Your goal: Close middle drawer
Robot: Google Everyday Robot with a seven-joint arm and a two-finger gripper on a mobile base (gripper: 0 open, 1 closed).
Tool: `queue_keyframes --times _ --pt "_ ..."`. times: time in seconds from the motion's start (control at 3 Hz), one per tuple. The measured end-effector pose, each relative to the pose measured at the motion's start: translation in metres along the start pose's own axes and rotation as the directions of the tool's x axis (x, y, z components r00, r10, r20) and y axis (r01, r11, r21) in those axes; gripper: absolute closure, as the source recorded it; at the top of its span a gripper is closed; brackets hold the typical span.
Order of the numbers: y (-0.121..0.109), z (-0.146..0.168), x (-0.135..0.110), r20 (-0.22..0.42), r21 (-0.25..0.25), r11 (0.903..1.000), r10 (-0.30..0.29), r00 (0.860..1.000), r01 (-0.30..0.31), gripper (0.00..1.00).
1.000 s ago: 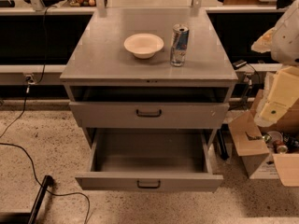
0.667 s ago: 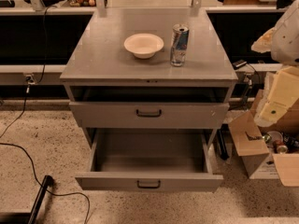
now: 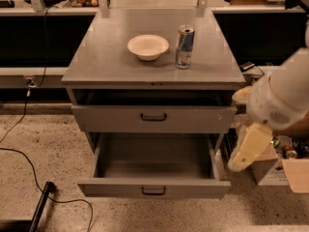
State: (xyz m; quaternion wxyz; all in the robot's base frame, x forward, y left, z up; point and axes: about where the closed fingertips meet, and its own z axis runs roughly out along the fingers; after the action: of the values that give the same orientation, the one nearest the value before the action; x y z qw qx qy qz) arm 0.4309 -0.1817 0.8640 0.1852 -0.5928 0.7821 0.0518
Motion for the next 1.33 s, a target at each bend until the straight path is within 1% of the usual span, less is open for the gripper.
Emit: queue_keyframes --times 0.33,0.67,1.0,1.33 --pt "0.009 0.022 0.008 0.012 0.005 0.9996 0.027 1.000 -0.027 0.00" --pt "0.008 0.022 0.008 0.009 0.006 0.9997 0.025 1.000 -0.025 0.00" --pt "0.011 0.036 0.005 0.046 0.034 0.9993 0.012 0.999 -0.013 0.00" --pt "0.047 0.102 0.009 0.171 -0.011 0.9999 0.013 0.985 -0.011 0.00"
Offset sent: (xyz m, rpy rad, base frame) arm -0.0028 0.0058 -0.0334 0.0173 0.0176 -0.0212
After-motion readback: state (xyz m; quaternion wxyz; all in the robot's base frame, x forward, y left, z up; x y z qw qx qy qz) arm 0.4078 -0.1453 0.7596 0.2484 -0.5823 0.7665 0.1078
